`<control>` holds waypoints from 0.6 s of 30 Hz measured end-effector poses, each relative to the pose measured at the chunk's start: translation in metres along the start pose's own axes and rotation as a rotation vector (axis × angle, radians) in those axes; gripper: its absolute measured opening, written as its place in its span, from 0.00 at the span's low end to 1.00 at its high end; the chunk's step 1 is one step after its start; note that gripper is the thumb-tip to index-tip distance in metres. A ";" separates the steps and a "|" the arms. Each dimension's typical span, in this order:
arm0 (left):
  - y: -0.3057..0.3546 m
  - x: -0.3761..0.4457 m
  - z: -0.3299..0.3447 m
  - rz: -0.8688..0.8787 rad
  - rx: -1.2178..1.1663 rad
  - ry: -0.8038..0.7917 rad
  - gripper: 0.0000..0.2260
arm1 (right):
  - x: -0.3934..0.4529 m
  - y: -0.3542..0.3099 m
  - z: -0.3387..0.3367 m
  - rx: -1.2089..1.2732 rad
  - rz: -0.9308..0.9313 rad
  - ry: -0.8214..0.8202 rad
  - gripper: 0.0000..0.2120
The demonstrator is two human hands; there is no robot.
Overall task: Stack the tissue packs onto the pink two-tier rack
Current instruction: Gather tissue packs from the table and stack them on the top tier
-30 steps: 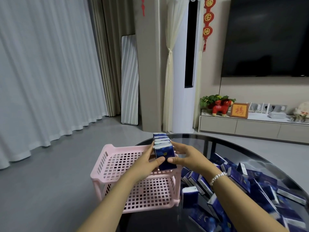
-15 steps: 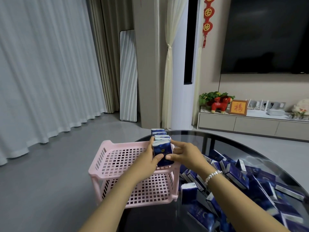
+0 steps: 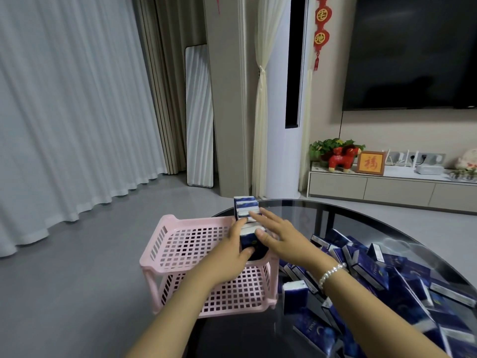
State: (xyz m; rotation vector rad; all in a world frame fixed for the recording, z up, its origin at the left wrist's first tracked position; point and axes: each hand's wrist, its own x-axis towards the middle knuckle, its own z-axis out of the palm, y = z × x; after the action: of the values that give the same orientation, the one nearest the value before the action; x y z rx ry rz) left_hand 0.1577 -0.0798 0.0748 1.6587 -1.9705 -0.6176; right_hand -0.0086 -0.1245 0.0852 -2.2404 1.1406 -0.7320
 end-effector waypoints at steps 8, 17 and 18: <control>0.001 0.019 0.000 -0.088 -0.396 -0.005 0.26 | -0.003 0.007 0.012 0.048 0.023 0.070 0.22; 0.002 0.062 -0.005 -0.053 -0.571 0.166 0.23 | -0.008 0.009 0.014 0.089 -0.003 0.161 0.24; 0.002 0.066 -0.005 -0.063 -0.563 0.152 0.23 | -0.007 0.010 0.013 0.067 -0.010 0.155 0.24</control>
State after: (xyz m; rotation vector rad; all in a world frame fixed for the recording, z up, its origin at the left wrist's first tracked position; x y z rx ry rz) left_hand 0.1504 -0.1451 0.0851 1.3681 -1.4610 -0.9366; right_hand -0.0089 -0.1205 0.0677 -2.1666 1.1593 -0.9475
